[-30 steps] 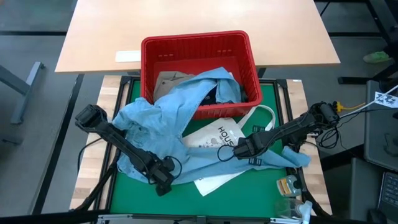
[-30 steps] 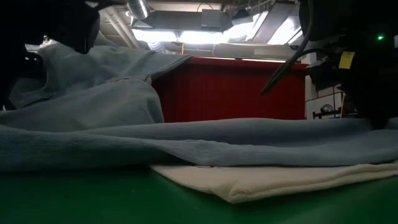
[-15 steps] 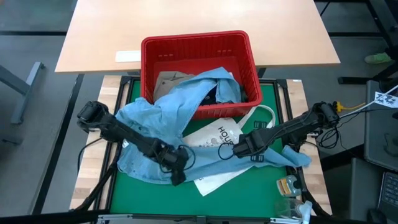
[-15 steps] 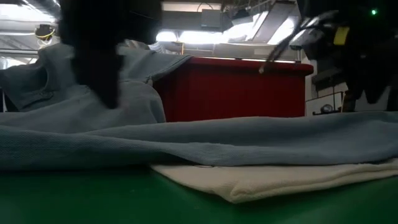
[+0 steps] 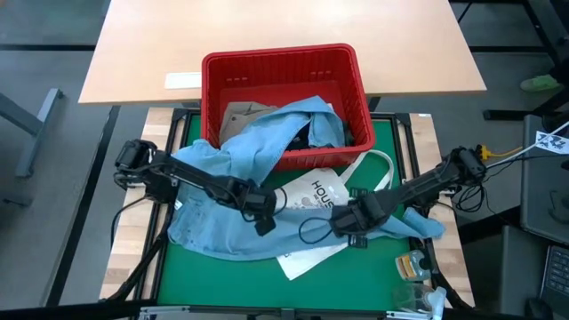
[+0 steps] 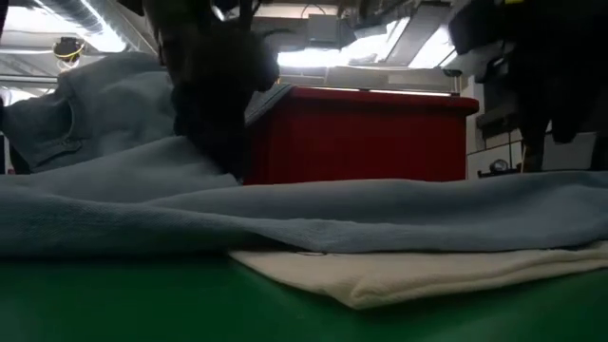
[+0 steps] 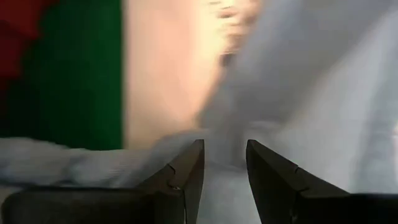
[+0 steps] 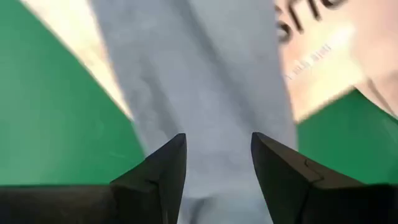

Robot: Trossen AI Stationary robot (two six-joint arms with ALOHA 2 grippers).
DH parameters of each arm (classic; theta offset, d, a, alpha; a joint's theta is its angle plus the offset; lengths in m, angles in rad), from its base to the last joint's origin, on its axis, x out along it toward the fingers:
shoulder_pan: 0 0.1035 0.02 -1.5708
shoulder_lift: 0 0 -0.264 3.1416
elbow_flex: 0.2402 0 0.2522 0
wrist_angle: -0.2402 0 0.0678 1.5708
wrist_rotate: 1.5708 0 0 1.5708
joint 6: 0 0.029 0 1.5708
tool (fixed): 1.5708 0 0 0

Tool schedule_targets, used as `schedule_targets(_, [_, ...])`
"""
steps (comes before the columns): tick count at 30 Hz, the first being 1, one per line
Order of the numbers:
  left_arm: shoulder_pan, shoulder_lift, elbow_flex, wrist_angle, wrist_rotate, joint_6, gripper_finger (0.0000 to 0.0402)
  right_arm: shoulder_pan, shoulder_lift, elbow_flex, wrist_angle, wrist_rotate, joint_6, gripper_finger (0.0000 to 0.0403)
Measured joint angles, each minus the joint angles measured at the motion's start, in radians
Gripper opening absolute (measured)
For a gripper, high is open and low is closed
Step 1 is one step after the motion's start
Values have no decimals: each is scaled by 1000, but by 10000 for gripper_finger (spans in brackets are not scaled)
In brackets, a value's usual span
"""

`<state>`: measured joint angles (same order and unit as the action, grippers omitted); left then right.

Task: Fold Laundry from Bin
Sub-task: Fold the blue jeans

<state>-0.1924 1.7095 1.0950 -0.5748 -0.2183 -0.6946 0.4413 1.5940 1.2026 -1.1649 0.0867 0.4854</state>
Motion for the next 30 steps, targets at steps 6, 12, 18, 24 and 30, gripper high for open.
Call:
schedule_targets(6, [10, 40, 0, -38, -16, 2, 115, 53, 0, -82, 133, 8, 13, 181])
schedule_targets(12, [8, 68, 2, -60, -77, 0, 115, 49, 1, -226, 264, -12, 83, 181])
schedule_targets(18, [13, 84, 2, -129, -149, -10, 115, 49, 1, -340, 413, -151, 87, 181])
schedule_targets(24, [24, 89, 2, -152, -167, -9, 115, 49, -3, -375, 517, -278, 88, 181])
schedule_targets(30, [24, 89, 2, -156, -168, 9, 115, 49, 1, -345, 499, -290, 87, 181])
